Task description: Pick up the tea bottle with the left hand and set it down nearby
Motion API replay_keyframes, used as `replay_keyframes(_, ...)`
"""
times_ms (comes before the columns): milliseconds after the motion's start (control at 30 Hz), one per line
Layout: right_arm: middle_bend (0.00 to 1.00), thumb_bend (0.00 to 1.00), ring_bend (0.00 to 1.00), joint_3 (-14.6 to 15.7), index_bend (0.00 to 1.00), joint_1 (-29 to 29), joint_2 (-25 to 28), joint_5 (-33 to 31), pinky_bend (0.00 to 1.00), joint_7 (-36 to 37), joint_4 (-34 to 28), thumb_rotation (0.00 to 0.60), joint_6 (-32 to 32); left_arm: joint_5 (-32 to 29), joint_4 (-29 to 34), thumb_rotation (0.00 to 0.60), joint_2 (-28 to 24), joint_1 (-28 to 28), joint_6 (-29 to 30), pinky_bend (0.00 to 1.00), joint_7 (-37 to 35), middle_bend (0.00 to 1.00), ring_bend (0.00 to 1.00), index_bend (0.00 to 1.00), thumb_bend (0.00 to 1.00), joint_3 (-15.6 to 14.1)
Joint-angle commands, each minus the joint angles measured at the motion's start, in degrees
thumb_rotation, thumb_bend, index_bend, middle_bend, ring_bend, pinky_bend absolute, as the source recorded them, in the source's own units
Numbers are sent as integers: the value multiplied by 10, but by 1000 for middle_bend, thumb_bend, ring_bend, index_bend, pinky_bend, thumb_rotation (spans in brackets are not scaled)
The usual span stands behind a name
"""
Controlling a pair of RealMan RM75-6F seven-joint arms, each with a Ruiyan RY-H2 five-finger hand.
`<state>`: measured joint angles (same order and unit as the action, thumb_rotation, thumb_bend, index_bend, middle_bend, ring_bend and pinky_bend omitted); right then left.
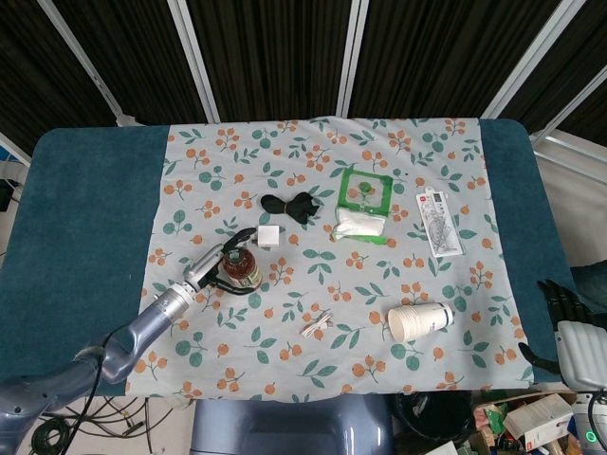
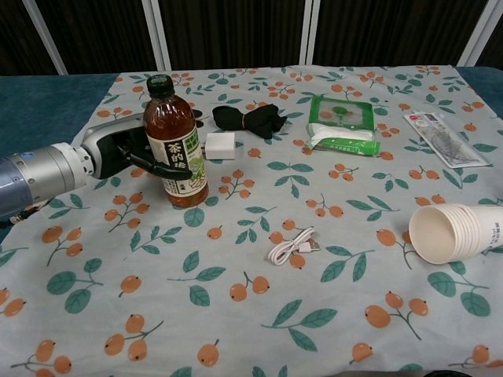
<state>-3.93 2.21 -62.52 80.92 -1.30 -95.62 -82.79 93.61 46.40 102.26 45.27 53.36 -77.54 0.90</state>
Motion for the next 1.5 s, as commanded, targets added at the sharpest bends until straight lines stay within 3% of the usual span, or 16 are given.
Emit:
replay_keyframes(33,45,126,60,0,0,0,0,0,151,0,-1,600,0,-1,14,600,-16,5,-13,161,-8,0,0,0,96,-8)
replay_keyframes(200,45,126,60,0,0,0,0,1,151,-1,-1,600,-1,-3,48,600,-51,1,4,90,0,0,0,0,96,-10)
replay_keyframes(433,45,126,60,0,0,2,0,-1,151,0,-1,600,3,12,176,600,-177,-15,23,48,69,0,0,0,96,-42)
replay_keyframes(533,45,126,60,1,0,1,0,2,151,-1,-3,600,3,1,232,600,-236,-29,37,47,139,0,0,0,101,-42)
replay_keyframes(633,45,126,60,2,0,1,0,4,151,-5,-4,600,0,-32,293,600,-291,-61,74,47,254,0,0,0,149,-28)
replay_keyframes(833,45,126,60,2,0,1,-1,3,151,-10,-7,600,1,-93,390,600,-363,-124,154,49,458,0,0,0,207,-8)
replay_keyframes(1067,45,125,60,1,0,0,-2,2,151,-16,-7,600,-3,-126,465,600,-414,-186,209,49,644,0,0,0,207,-26)
replay_keyframes(1267,45,126,60,1,0,0,-4,4,151,-22,-3,600,-7,-140,508,600,-435,-238,246,49,698,0,0,0,208,-45)
replay_keyframes(1500,45,126,60,1,0,0,-5,6,151,-22,-1,600,-8,-124,487,600,-422,-292,305,49,668,0,0,0,210,-52)
